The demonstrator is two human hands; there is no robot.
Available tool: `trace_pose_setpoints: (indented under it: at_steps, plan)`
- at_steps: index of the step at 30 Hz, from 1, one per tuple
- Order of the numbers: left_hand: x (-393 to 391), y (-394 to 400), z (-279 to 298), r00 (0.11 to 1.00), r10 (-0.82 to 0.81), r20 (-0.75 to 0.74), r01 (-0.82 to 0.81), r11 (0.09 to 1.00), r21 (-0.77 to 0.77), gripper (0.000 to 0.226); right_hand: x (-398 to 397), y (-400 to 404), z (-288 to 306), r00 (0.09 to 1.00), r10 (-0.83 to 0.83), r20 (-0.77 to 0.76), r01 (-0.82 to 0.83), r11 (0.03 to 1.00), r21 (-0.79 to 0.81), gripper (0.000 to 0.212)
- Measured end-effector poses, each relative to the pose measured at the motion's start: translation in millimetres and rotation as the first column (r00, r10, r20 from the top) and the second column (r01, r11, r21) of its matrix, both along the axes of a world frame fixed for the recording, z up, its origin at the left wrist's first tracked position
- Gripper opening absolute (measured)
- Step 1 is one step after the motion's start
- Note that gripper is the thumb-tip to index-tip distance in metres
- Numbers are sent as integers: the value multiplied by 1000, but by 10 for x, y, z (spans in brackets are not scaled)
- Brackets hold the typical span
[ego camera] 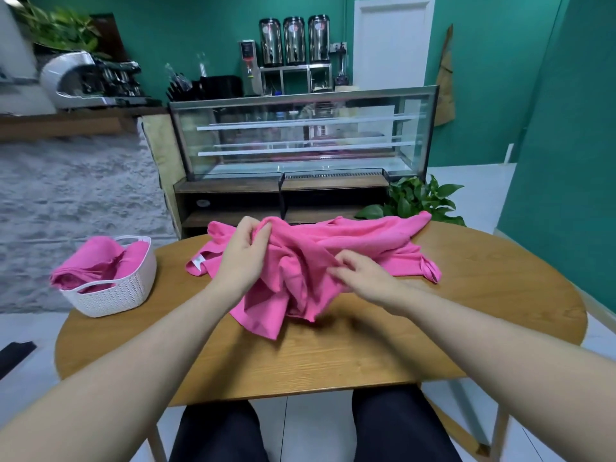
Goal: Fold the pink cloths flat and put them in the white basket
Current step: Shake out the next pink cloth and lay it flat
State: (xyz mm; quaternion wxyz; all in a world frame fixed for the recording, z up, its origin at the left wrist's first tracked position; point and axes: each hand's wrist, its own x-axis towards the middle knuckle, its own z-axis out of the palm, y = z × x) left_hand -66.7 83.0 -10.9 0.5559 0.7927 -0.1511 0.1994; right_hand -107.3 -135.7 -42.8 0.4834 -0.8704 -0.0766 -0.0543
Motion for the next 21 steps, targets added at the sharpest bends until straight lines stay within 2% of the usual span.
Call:
trace_pose_setpoints:
  at_steps: [2,5,7,9,12,13,15,16,17,19,20,21]
  plan:
    - [77,135,-71,993,113,18,-114,990,80,21,-17,34,113,998,-59,-25,64,960,272,20]
    - [109,281,-178,983,180,-23,-172,965,198,24,-36,129,346,980,-189,58,160,930,332,22]
    - [39,314,-193,993,119,-6,-115,971,211,25,-38,229,473,987,-158,30,135,916,378,19]
    - [-88,311,-149,997,-68,36,57,968,245,49,-73,332,574,996,-87,-13,86,928,362,17]
    - [-330,169,-3,928,-372,-21,356,871,339,96,-124,492,697,1000,-27,13,22,944,329,17]
    - [-408,98,45,911,-409,-56,402,847,347,108,-147,554,721,1000,-6,19,0,941,338,17]
    - [-483,-25,113,932,-357,-60,355,868,349,118,-187,669,761,999,54,-1,-49,909,413,16]
    - [-481,-46,128,953,-300,-44,296,887,355,111,-201,705,778,996,90,1,-80,883,462,15]
    - [-484,-56,156,969,-247,-27,240,901,362,92,-205,712,793,994,107,22,-104,867,487,13]
    - [-458,-12,200,986,-169,13,148,897,415,24,-224,655,822,992,98,84,-126,875,468,10]
    - [-457,24,211,989,-145,20,124,904,410,21,-232,609,819,988,101,114,-142,882,450,15]
    - [-463,62,214,989,-148,3,136,916,378,27,-241,564,798,984,114,138,-163,885,437,23]
